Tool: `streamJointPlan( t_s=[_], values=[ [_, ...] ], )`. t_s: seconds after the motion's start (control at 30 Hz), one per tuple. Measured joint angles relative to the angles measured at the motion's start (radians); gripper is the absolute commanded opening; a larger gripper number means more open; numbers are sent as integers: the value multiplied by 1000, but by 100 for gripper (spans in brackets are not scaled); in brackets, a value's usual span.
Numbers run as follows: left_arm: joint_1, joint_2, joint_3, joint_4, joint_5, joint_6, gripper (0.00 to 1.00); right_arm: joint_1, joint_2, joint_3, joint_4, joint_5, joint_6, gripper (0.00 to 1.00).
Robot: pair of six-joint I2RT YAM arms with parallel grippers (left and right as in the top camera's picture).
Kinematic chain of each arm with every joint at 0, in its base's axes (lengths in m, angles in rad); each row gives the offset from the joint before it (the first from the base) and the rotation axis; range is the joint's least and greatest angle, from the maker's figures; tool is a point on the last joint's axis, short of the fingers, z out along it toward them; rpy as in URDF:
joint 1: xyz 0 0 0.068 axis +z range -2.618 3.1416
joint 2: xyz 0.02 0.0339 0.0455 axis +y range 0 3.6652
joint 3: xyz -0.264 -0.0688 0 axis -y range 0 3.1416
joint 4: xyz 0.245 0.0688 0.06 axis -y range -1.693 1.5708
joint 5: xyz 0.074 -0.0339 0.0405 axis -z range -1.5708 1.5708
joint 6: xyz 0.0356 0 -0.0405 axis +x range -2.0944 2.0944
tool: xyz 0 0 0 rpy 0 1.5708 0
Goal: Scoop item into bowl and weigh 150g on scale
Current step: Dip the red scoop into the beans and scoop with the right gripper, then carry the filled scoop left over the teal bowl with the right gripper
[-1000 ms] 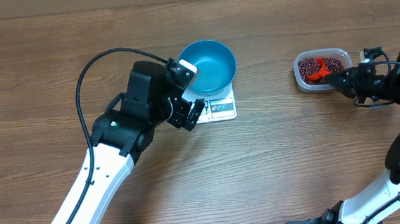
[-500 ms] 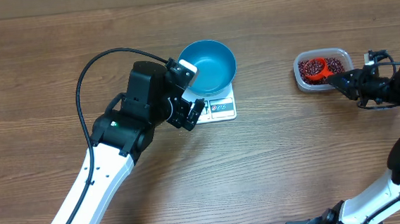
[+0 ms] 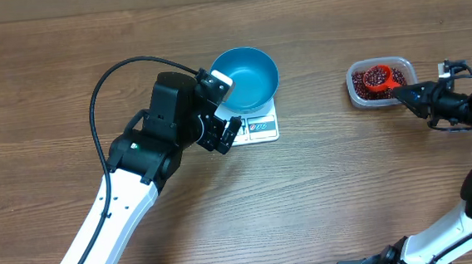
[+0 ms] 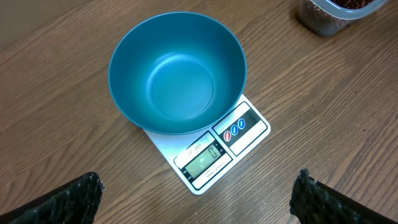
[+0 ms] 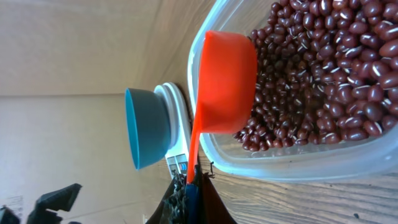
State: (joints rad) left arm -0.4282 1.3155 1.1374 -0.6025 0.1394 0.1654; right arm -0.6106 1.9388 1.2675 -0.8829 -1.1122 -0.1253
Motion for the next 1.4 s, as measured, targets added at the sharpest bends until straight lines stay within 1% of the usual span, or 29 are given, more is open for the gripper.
streamJointPlan(
  t_s=[0.4,0.93,1.13,1.4],
  values=[
    [0,0,0,0,0,0,100,-11,0,0,-50,-90,-44,4],
    [0,0,0,0,0,0,100,-1,0,0,-60,-314,-53,4],
    [0,0,0,0,0,0,99,68,0,0,-55,-359,-55,4],
    [0,0,0,0,0,0,100,213,0,0,0,-392,-52,4]
  ],
)
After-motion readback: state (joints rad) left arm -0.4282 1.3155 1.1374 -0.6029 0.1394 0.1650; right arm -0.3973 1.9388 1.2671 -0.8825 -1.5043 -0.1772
